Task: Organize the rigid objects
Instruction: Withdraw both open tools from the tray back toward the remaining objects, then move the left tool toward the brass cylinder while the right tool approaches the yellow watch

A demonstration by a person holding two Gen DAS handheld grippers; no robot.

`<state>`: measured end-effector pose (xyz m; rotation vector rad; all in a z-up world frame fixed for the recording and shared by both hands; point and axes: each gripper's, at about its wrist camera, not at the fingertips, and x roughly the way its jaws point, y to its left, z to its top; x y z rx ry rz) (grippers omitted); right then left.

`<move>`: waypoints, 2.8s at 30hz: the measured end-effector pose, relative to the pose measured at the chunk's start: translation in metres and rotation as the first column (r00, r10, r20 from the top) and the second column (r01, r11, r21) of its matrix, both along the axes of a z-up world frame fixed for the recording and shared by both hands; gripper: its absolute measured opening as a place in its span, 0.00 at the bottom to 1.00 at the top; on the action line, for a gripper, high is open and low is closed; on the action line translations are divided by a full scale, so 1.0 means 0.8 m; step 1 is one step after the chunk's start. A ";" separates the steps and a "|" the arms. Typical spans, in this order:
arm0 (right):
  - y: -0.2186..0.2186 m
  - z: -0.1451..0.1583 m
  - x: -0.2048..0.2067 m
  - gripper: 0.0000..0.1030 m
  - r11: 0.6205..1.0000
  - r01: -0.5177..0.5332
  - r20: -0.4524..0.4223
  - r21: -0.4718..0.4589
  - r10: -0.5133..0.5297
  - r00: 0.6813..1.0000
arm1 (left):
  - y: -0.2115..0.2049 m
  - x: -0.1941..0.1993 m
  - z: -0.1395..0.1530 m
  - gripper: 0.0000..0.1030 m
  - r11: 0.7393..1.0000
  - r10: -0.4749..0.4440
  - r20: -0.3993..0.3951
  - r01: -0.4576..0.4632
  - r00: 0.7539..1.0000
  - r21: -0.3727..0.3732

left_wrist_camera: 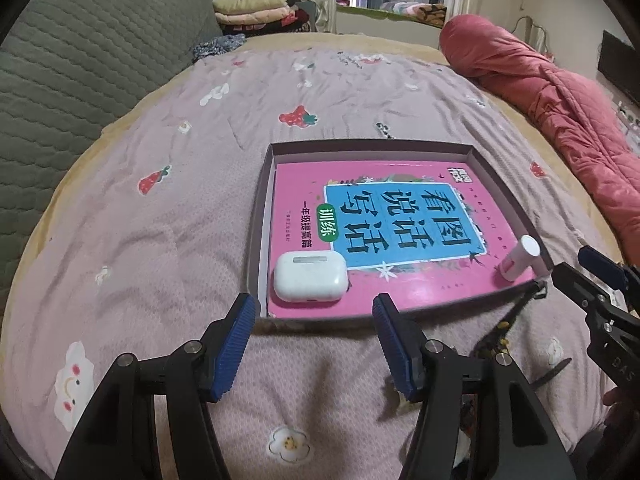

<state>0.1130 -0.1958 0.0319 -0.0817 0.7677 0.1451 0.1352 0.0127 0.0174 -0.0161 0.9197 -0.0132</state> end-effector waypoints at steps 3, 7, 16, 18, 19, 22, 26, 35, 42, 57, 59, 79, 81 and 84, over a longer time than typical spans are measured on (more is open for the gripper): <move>0.005 0.006 -0.011 0.51 1.000 -0.014 0.020 0.006 0.014 1.000 | -0.005 -0.012 0.001 0.61 1.000 -0.012 0.001 0.012 1.000 -0.002; 0.010 0.011 -0.028 0.51 1.000 -0.030 0.053 0.008 0.030 0.998 | -0.014 -0.032 0.001 0.61 0.999 -0.037 0.014 0.037 0.999 0.007; 0.016 -0.005 -0.059 0.51 0.997 -0.066 0.014 0.031 0.066 0.998 | -0.031 -0.070 -0.002 0.61 0.994 -0.108 0.027 0.108 0.994 0.010; 0.016 -0.008 -0.064 0.51 0.997 -0.069 0.008 0.022 0.069 0.998 | -0.031 -0.076 -0.003 0.61 0.993 -0.116 0.022 0.116 0.993 0.002; 0.016 -0.010 -0.067 0.51 0.997 -0.071 0.007 0.018 0.071 0.997 | -0.031 -0.078 -0.003 0.61 0.993 -0.118 0.018 0.118 0.993 -0.004; 0.017 -0.013 -0.072 0.51 0.997 -0.075 0.001 0.018 0.075 0.997 | -0.030 -0.087 -0.007 0.61 0.992 -0.122 0.005 0.122 0.992 -0.017; 0.017 -0.013 -0.080 0.51 0.996 -0.085 -0.002 0.020 0.085 0.996 | -0.031 -0.095 -0.011 0.61 0.991 -0.136 -0.009 0.136 0.991 -0.020; 0.015 -0.019 -0.094 0.51 0.995 -0.096 -0.026 0.031 0.097 0.995 | -0.037 -0.103 -0.018 0.61 0.985 -0.168 -0.047 0.166 0.985 -0.038; 0.022 -0.022 -0.105 0.51 0.993 -0.119 -0.033 0.015 0.119 0.992 | -0.042 -0.107 -0.029 0.61 0.981 -0.192 -0.087 0.188 0.978 -0.044; 0.025 -0.037 -0.114 0.51 0.990 -0.141 -0.085 0.015 0.142 0.986 | -0.054 -0.114 -0.041 0.61 0.970 -0.243 -0.131 0.237 0.961 -0.063; 0.027 -0.039 -0.114 0.51 0.989 -0.150 -0.092 0.014 0.150 0.984 | -0.055 -0.114 -0.042 0.61 0.968 -0.248 -0.136 0.240 0.959 -0.071; 0.031 -0.055 -0.112 0.51 0.988 -0.154 -0.133 0.027 0.156 0.979 | -0.048 -0.110 -0.048 0.61 0.971 -0.235 -0.150 0.225 0.960 -0.085; 0.031 -0.057 -0.110 0.51 0.988 -0.153 -0.137 0.027 0.155 0.978 | -0.047 -0.108 -0.049 0.61 0.971 -0.232 -0.150 0.221 0.961 -0.087; 0.033 -0.060 -0.108 0.51 0.988 -0.152 -0.139 0.026 0.155 0.978 | -0.045 -0.103 -0.052 0.61 0.973 -0.222 -0.153 0.210 0.963 -0.093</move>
